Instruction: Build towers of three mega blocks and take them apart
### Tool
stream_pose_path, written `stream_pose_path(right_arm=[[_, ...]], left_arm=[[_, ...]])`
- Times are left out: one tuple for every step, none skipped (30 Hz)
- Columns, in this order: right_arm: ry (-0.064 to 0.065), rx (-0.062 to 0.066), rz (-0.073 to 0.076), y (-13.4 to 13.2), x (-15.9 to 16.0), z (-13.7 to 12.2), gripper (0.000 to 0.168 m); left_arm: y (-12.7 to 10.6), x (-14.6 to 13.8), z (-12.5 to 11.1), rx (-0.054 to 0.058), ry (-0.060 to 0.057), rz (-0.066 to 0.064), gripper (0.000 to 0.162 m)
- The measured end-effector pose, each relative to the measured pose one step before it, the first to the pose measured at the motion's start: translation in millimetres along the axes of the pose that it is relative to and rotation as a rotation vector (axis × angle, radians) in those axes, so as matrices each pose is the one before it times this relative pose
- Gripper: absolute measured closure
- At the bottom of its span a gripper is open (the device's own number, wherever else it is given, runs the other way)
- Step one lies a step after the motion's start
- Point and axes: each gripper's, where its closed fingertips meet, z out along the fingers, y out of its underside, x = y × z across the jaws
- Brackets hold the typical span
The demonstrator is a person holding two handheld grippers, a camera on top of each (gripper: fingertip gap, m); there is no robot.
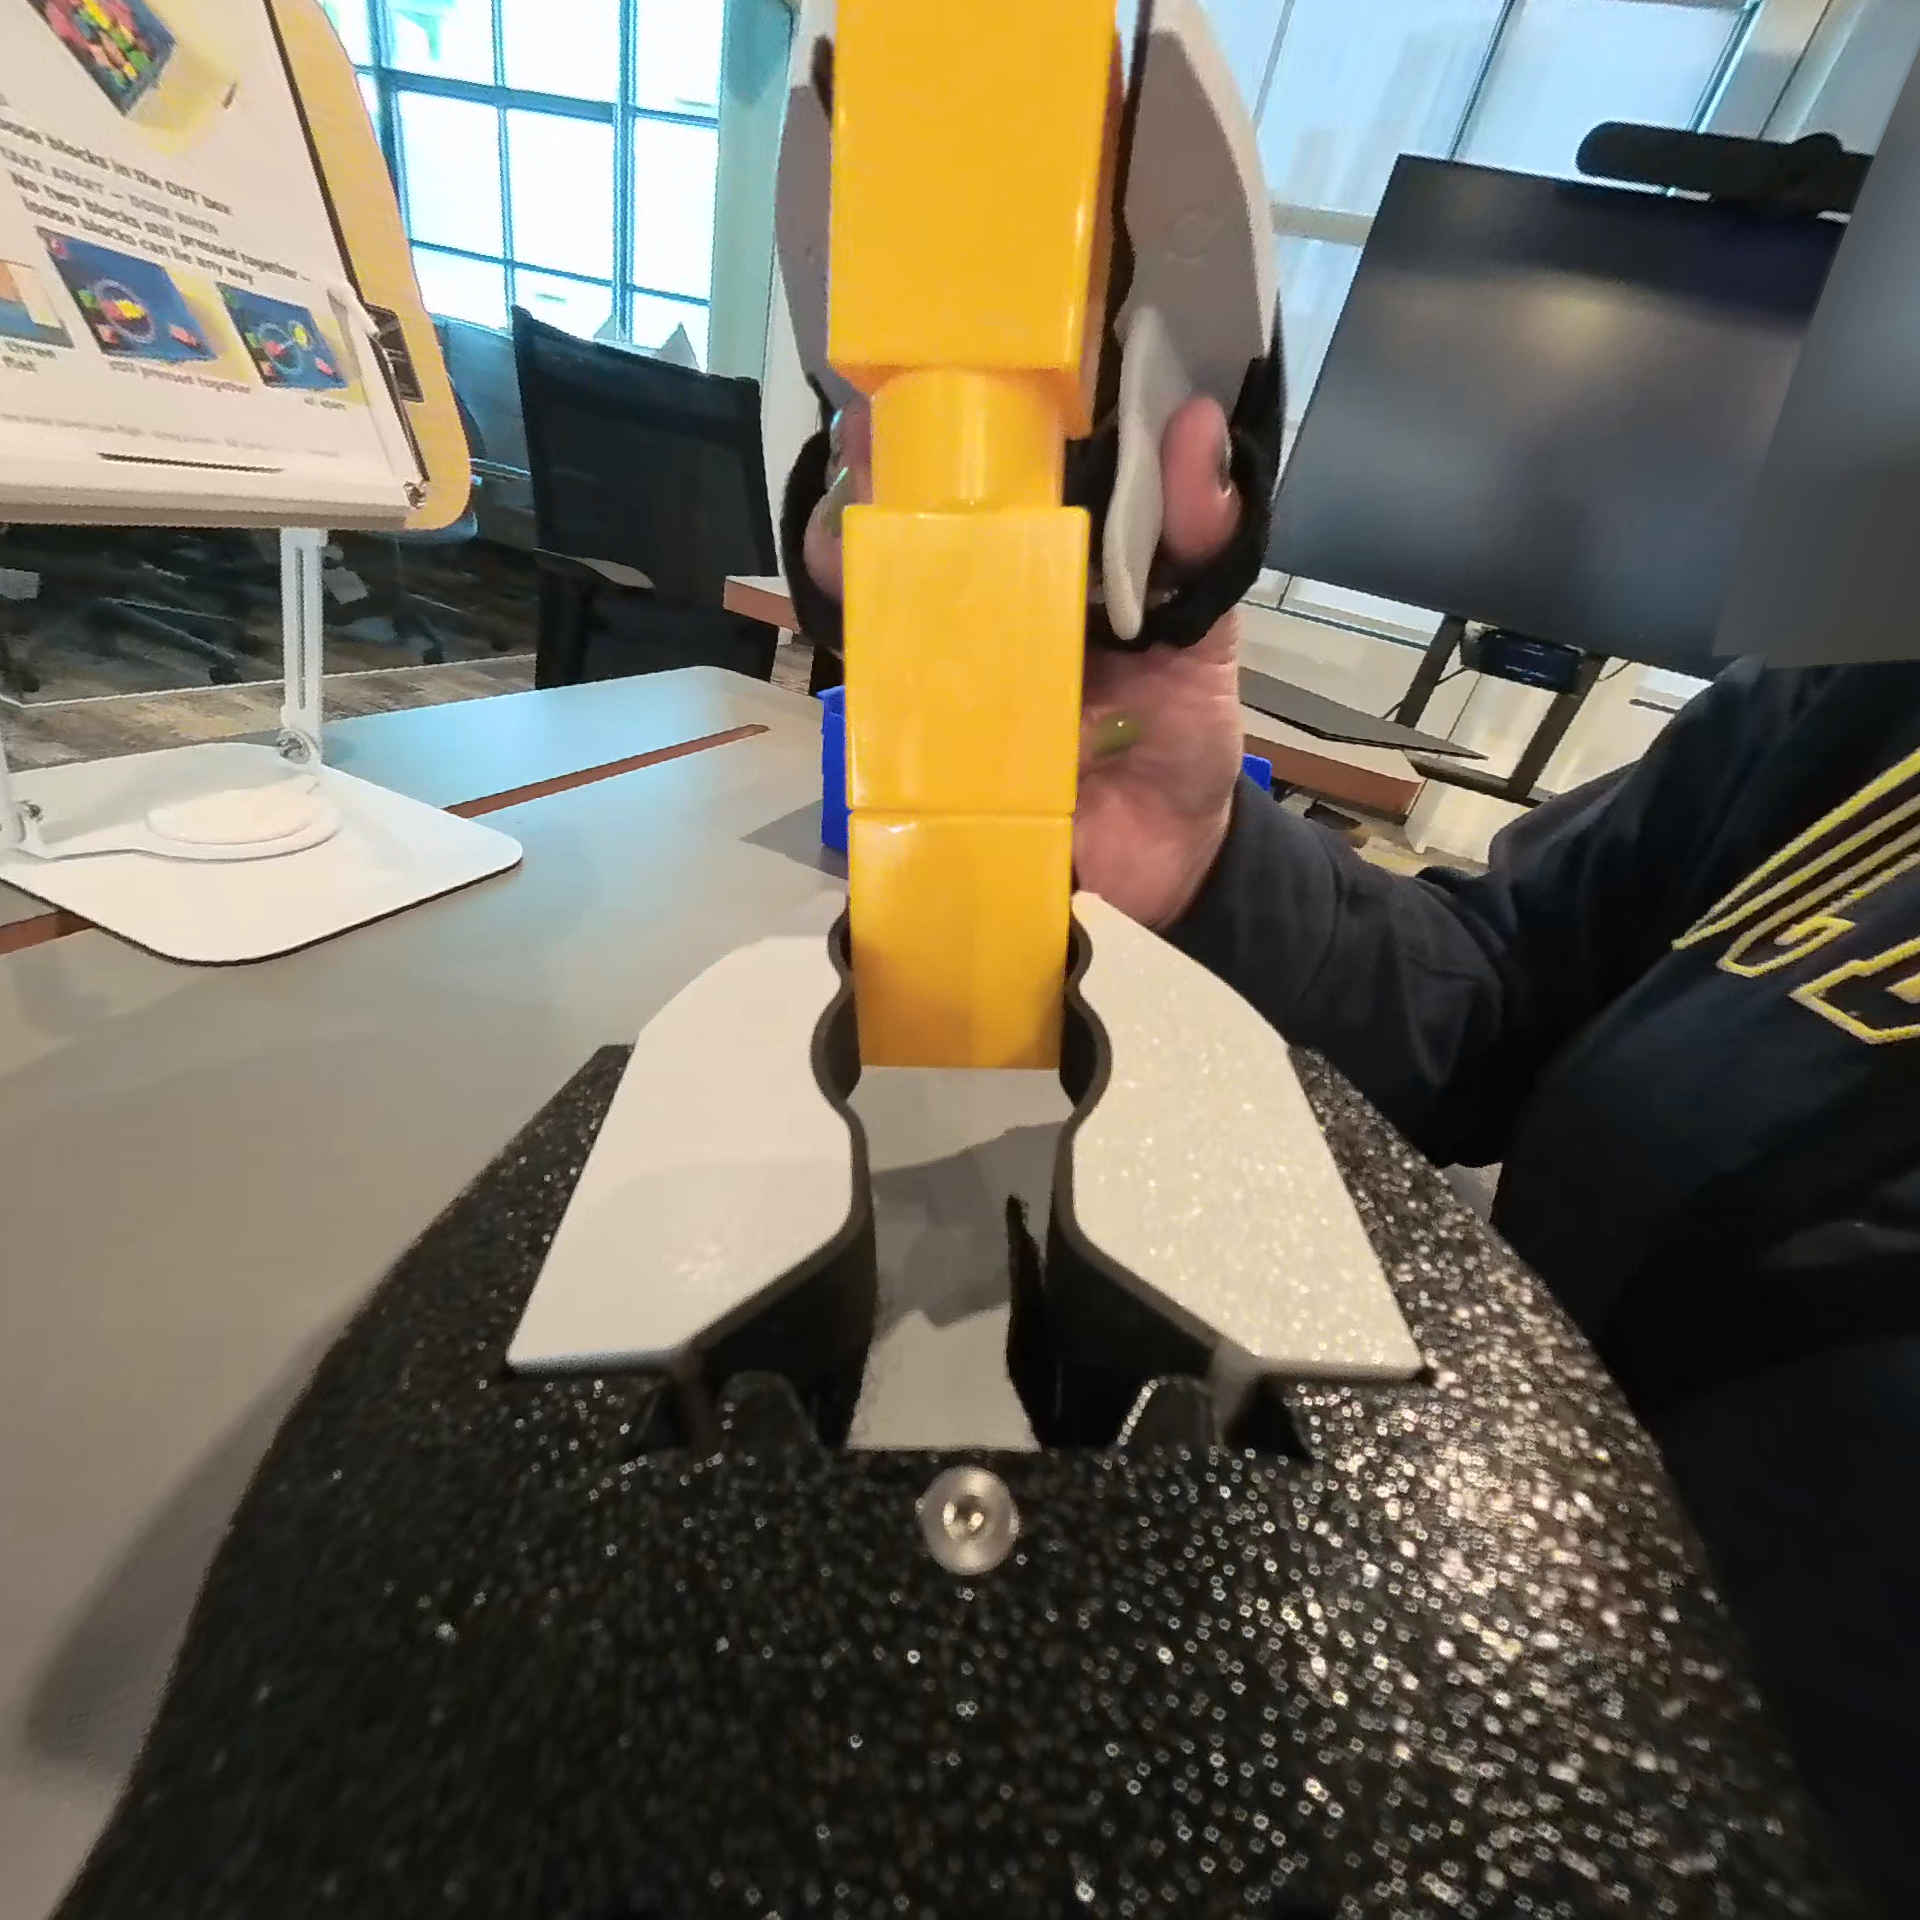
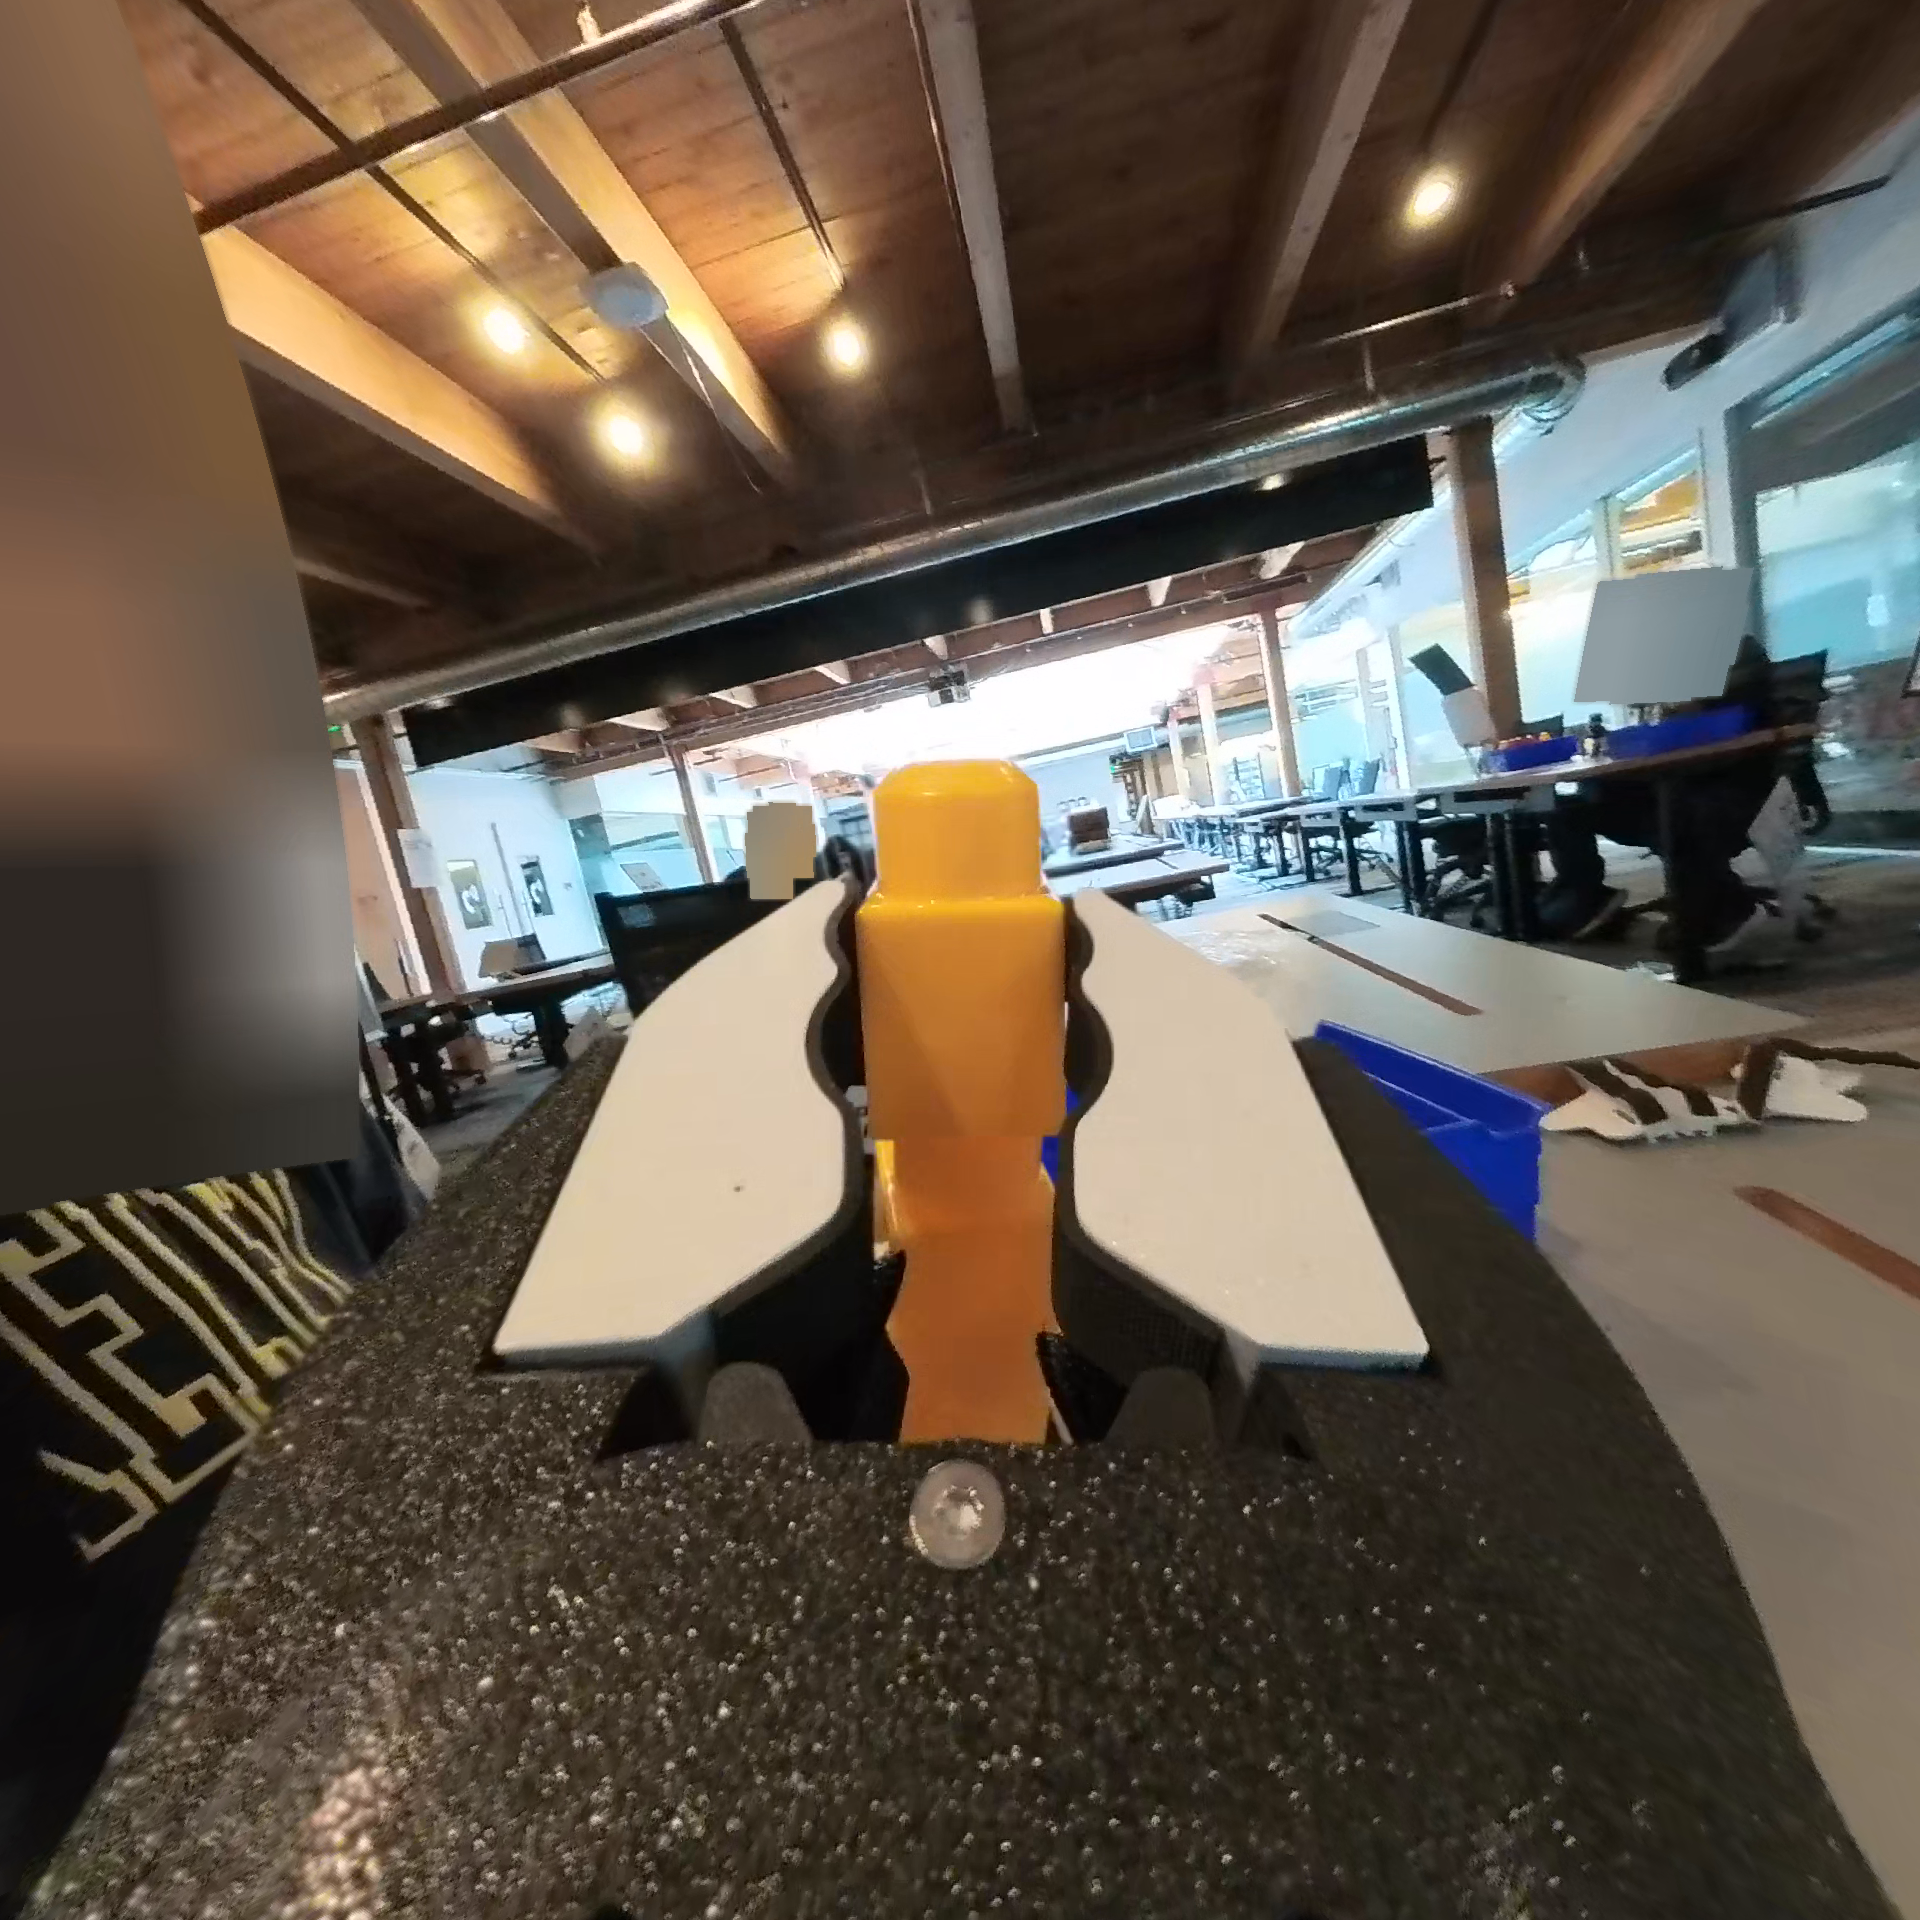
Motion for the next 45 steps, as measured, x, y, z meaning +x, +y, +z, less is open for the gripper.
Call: stream_pose_path(right_arm=[[-0.0046, -0.0048, 0.0011, 0.97, -0.64, 0.15, 0.132], [0.0038, -0.0057, -0.0081, 1.51, 0.27, 0.14, 0.132], [-0.0044, -0.0089, -0.0036, 2.06, -0.91, 0.28, 0.132], [-0.0081, -0.0056, 0.0041, 1.69, -1.32, 0.47, 0.132], [-0.002, 0.0089, 0.0039, -0.54, -0.68, -0.3, 0.132], [-0.0054, 0.0042, 0.0032, -0.37, -0.77, -0.45, 0.132], [-0.0098, 0.0035, 0.0035, 0.03, -1.62, -0.2, 0.132], [-0.0012, 0.0027, 0.0027, 0.25, -0.83, 0.06, 0.132], [-0.0029, -0.0086, -0.0007, 1.45, -1.2, 0.17, 0.132], [-0.006, -0.0062, -0.0019, 1.68, -1.9, 0.12, 0.132], [-0.0052, -0.0048, -0.0027, 1.79, -1.78, -0.12, 0.132], [-0.0043, 0.0033, -0.0027, 0.76, -1.55, -0.86, 0.132], [-0.0097, 0.0049, -0.0012, 0.93, -1.97, -0.96, 0.132], [-0.0051, 0.0134, 0.0072, -0.14, -0.66, -1.6, 0.132], [-0.008, 0.0059, 0.0066, 0.74, -0.7, -1.71, 0.132], [-0.0035, -0.0075, 0.0054, 1.88, -0.36, -1.48, 0.132], [0.0006, -0.0143, 0.0024, 1.79, -0.21, -1.43, 0.132], [0.0025, -0.0099, -0.0089, 1.12, -0.72, -1.55, 0.132], [-0.002, -0.0063, -0.0068, 0.22, -1.34, -1.45, 0.132], [-0.0016, -0.006, -0.0027, -0.1, -0.63, -1.63, 0.132], [-0.001, -0.0064, -0.0011, -0.03, -0.04, -1.62, 0.132], [-0.0027, -0.0059, 0.0011, 0.25, -0.26, -1.53, 0.132], [-0.004, -0.0116, -0.0005, 1.29, -0.64, -1.38, 0.132], [-0.0095, -0.0155, -0.0073, 1.78, -1.67, -1.57, 0.132], [-0.0145, -0.0137, -0.0054, 1.66, -2.16, -1.85, 0.132], [-0.0198, -0.0111, -0.0007, 1.11, -2.25, -2.13, 0.132], [-0.0187, -0.0043, -0.0021, 0.16, -2.21, -2.23, 0.132], [-0.0145, -0.0053, -0.0046, -0.03, -1.74, -1.82, 0.132], [-0.0128, -0.0121, -0.0071, 0.55, -1.95, -1.02, 0.132], [-0.0176, -0.0142, -0.0039, 0.49, -2.45, -0.5, 0.132], [-0.0221, -0.0107, 0.0018, 0.11, -2.82, -0.42, 0.132], [-0.0128, -0.0109, 0.0061, 0.05, -1.18, -0.8, 0.132], [0.0064, -0.0094, 0.0031, 0.12, 1.45, -1.2, 0.132], [0.0112, -0.0016, 0.0036, -0.15, 1.67, -1.09, 0.132], [0.0133, 0.0045, 0.0022, -0.31, 1.41, -0.9, 0.132], [0.0149, 0.0037, 0.0003, 0.16, 0.93, -0.79, 0.132], [0.0148, 0.0022, 0.0039, 0.32, 0.82, -0.61, 0.132], [0.0132, 0.0049, 0.0029, 0.53, 0.87, -0.63, 0.132], [0.0089, 0.0093, 0.0049, -0.08, 0.45, -0.57, 0.132], [0.0049, 0.0174, -0.0036, -1.37, 0.07, -1.25, 0.132], [0.0192, 0.0303, -0.0225, -2.48, 1.85, -2.44, 0.132], [0.0468, 0.0176, -0.0303, 0.19, 5.08, -3.13, 0.131], [0.0494, 0.0029, -0.0185, 2.29, 5.09, -3.19, 0.117], [0.0189, -0.0136, 0.0054, 4.41, 1.18, -2.54, 0.108], [0.0096, -0.0233, 0.0105, 6.12, -0.46, -1.78, 0.103]], left_arm=[[-0.4, 0.81, 0.28, 0.0036, 0.0041, 0.0004, 0.127], [-0.89, 0.86, 0.2, 0.0062, 0.0049, -0.0009, 0.127], [-1.11, 0.41, 0.22, 0.0078, 0.0019, -0.0002, 0.127], [-1.57, 0.57, -0.06, 0.0109, 0.0022, 0.0038, 0.127], [-1.08, 0.33, -0.12, 0.0084, -0.0008, 0.0061, 0.127], [-0.81, 0.15, -0.39, 0.0096, -0.0042, 0.0074, 0.127], [-0.94, 0.78, -0.31, 0.0123, -0.0016, 0.0066, 0.127], [-0.71, 0.96, -0.13, 0.0119, -0.0003, 0.0041, 0.127], [-0.05, 0.72, -0.23, 0.0077, -0.0016, 0.004, 0.127], [0.02, 0.82, -0.48, 0.0076, -0.0001, 0.0059, 0.127], [-0.14, 1.14, -0.5, 0.0064, 0.0022, 0.0051, 0.127], [-0.34, 1.35, -0.35, 0.0045, 0.004, 0.0001, 0.127], [-1.03, 1.7, -0.1, 0.0088, 0.0062, -0.0022, 0.127], [-0.41, 1.28, 0.17, 0.0051, 0.0023, 0.0011, 0.127], [0.63, 0.48, 0.42, -0.0014, -0.0037, 0.0066, 0.127], [1.79, 0.34, 0.4, -0.0095, -0.0045, 0.0088, 0.127], [1.68, 0.17, -0.29, -0.0115, -0.0007, 0.0054, 0.127], [0.89, 0.23, -0.73, -0.0092, 0.0025, 0.0029, 0.128], [0.08, 0.58, -0.76, -0.0083, 0.0005, 0.0068, 0.128], [-0.13, 0.63, -0.1, -0.0092, -0.0027, 0.0091, 0.128], [0.24, 0.5, 0.56, -0.0115, -0.0038, 0.0074, 0.128], [0.63, 0.21, 0.84, -0.011, -0.0024, 0.0069, 0.128], [1.11, 0.37, 0.58, -0.0114, 0.0007, 0.0075, 0.128], [2.03, 0.76, 0.52, -0.0133, 0.0054, 0.007, 0.128], [1.87, 1.01, 0.19, -0.0111, 0.0085, 0.0072, 0.128], [1.47, 1.17, 0.02, -0.009, 0.0082, 0.0061, 0.128], [0.46, 1.14, 0.09, -0.0055, 0.008, 0.0018, 0.128], [-0.21, 1.4, 0.46, -0.0018, 0.0089, 0.0004, 0.128], [0.37, 1.42, 0.78, -0.0046, 0.0099, 0.0002, 0.128], [1.04, 1.83, 1.07, -0.0058, 0.0131, -0.0007, 0.128], [0.73, 2.86, 1.36, -0.0022, 0.0205, -0.0063, 0.128], [0.54, 2.42, 1.51, 0.0003, 0.0192, -0.0105, 0.128], [0.74, 0.67, 1.59, 0.0007, 0.0053, -0.0075, 0.128], [0.35, -0.11, 1.29, 0.0034, 0.0001, -0.0072, 0.128], [-0.02, -0.55, 0.99, 0.0058, -0.0016, -0.008, 0.128], [0.21, -0.66, 0.84, 0.0043, -0.0033, -0.0055, 0.128], [0.7, -0.3, 0.97, 0.0022, -0.0006, -0.0053, 0.128], [1.11, -0.12, 1.07, 0.0031, 0.0034, -0.0087, 0.128], [1.12, -0.17, 0.96, 0.0078, 0.0052, -0.0084, 0.127], [0.43, -0.13, 1.2, 0.0141, 0.0088, -0.0077, 0.127], [-0.81, -0.28, 1.49, 0.0195, 0.0084, -0.0071, 0.127], [-1.31, -1.13, 2.05, 0.0172, 0.0032, -0.0103, 0.127], [-2.35, -1.17, 1.61, 0.0217, 0.0041, -0.0116, 0.127], [-3.63, -0.93, 0.05, 0.0279, 0.0059, -0.013, 0.127], [-2.25, -1.76, -0.94, 0.0169, -0.0011, -0.01, 0.127]])
